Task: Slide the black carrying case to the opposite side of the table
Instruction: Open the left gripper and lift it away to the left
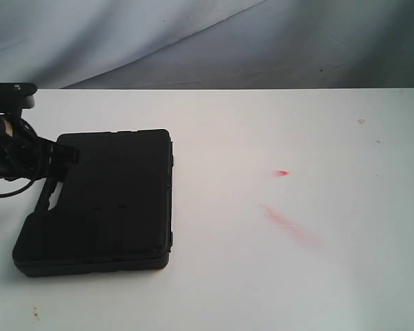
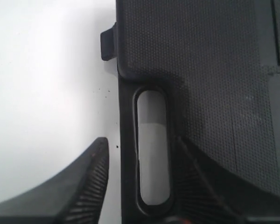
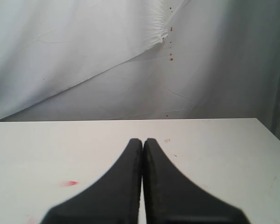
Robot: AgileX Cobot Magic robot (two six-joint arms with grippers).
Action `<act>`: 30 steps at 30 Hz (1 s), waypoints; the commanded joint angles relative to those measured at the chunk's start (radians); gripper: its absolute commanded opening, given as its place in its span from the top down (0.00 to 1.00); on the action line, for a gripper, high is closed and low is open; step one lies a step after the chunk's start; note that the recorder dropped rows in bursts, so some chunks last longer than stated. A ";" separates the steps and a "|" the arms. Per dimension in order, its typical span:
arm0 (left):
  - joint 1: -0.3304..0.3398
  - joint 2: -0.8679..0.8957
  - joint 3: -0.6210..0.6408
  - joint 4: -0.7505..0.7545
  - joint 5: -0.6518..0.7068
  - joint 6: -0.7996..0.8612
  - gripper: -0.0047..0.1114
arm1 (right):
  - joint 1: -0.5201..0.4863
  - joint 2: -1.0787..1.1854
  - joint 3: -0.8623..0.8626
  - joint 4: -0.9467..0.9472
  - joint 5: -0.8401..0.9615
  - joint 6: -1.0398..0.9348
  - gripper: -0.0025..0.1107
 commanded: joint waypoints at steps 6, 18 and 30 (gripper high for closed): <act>-0.003 -0.259 0.214 -0.004 -0.126 -0.043 0.60 | -0.009 -0.003 0.003 0.007 -0.009 -0.005 0.98; -0.003 -0.596 0.434 -0.080 -0.152 -0.048 0.60 | -0.009 -0.003 0.003 0.007 -0.009 -0.005 0.98; -0.003 -0.995 0.600 -0.082 -0.215 -0.048 0.60 | -0.009 -0.003 0.003 0.007 -0.009 -0.005 0.98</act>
